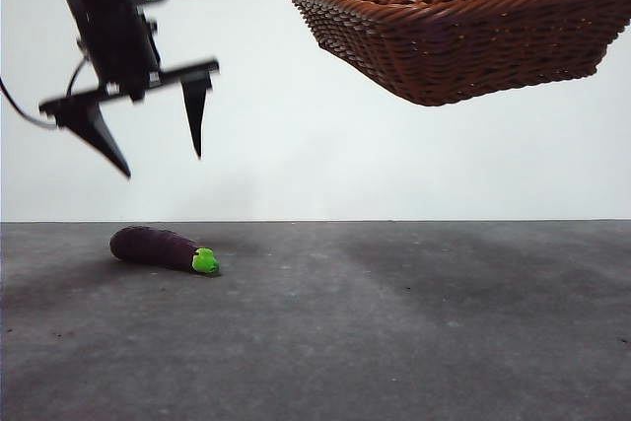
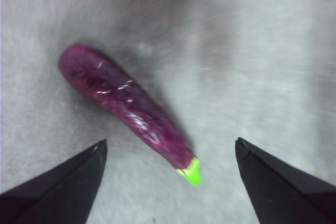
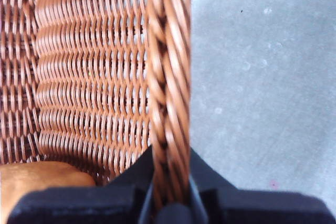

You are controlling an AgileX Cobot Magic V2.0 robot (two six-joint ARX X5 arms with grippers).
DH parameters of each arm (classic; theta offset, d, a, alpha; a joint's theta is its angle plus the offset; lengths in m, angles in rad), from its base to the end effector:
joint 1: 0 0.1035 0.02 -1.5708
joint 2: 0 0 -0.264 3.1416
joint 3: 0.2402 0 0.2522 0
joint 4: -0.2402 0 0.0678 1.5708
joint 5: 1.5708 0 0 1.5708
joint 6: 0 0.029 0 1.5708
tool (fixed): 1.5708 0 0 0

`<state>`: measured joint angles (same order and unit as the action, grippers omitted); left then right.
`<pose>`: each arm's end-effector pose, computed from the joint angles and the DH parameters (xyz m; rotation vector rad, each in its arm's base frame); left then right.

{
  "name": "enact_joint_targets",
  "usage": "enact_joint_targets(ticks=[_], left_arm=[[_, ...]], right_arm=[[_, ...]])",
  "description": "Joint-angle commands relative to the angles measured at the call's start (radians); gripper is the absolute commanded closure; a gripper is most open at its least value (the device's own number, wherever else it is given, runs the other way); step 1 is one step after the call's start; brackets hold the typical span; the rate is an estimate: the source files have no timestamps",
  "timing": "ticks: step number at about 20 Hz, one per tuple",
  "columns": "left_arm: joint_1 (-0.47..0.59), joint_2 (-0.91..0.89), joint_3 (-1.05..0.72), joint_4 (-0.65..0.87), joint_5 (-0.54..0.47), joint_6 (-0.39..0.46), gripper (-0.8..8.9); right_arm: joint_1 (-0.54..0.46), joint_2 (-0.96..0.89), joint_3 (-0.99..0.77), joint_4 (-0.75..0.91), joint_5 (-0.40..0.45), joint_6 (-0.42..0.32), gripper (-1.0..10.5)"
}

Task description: Help me put the vegetables on the table into the basket

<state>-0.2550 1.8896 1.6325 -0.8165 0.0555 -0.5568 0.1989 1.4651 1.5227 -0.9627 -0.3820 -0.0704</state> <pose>0.3877 -0.1027 0.2649 -0.3911 1.1154 0.0256 0.2839 0.0682 0.3655 0.0202 0.8935 0.5719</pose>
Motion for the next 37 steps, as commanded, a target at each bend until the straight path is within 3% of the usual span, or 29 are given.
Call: enact_joint_targets(ticks=[1, 4, 17, 18, 19, 20, 23, 24, 25, 29, 33, 37], left_arm=[[0.011, 0.055, -0.005, 0.034, -0.004, -0.051, 4.00], [0.016, 0.114, -0.004, 0.055, -0.004, -0.093, 4.00], [0.021, 0.224, -0.004, 0.109, -0.031, -0.124, 4.10], [0.021, 0.224, -0.004, 0.119, -0.031, -0.124, 4.65], [0.021, 0.224, -0.004, 0.128, -0.030, -0.120, 6.20], [0.021, 0.224, -0.004, 0.135, -0.031, -0.113, 7.02], [0.021, 0.232, -0.004, 0.152, -0.030, -0.108, 7.27], [0.022, 0.235, -0.004, 0.152, -0.030, -0.093, 7.36], [0.022, 0.236, -0.004, 0.153, -0.030, -0.078, 8.10], [0.023, 0.233, -0.004, 0.189, -0.002, 0.054, 8.22], [0.025, 0.155, -0.004, 0.152, 0.004, 0.248, 8.22], [0.060, -0.044, -0.004, 0.104, 0.008, 0.483, 8.22]], right_arm=[[0.003, -0.015, 0.001, 0.002, -0.012, -0.014, 9.6], [0.003, -0.015, 0.000, -0.009, -0.012, -0.033, 9.6], [0.003, -0.015, 0.000, -0.009, -0.023, -0.074, 9.6], [0.003, -0.015, 0.000, -0.009, -0.024, -0.074, 9.6], [0.003, -0.015, 0.000, -0.010, -0.024, -0.074, 9.6], [0.003, -0.015, 0.000, -0.010, -0.029, -0.074, 9.6], [0.003, -0.015, 0.000, -0.010, -0.057, -0.074, 9.6], [0.003, -0.015, 0.000, -0.010, -0.057, -0.074, 9.6], [0.003, -0.015, 0.000, -0.010, -0.057, -0.074, 9.6], [0.003, -0.015, 0.000, -0.005, -0.056, -0.073, 9.6], [0.003, -0.012, 0.000, -0.012, -0.052, -0.053, 9.6], [0.003, 0.032, -0.002, -0.045, -0.018, -0.036, 9.6]])
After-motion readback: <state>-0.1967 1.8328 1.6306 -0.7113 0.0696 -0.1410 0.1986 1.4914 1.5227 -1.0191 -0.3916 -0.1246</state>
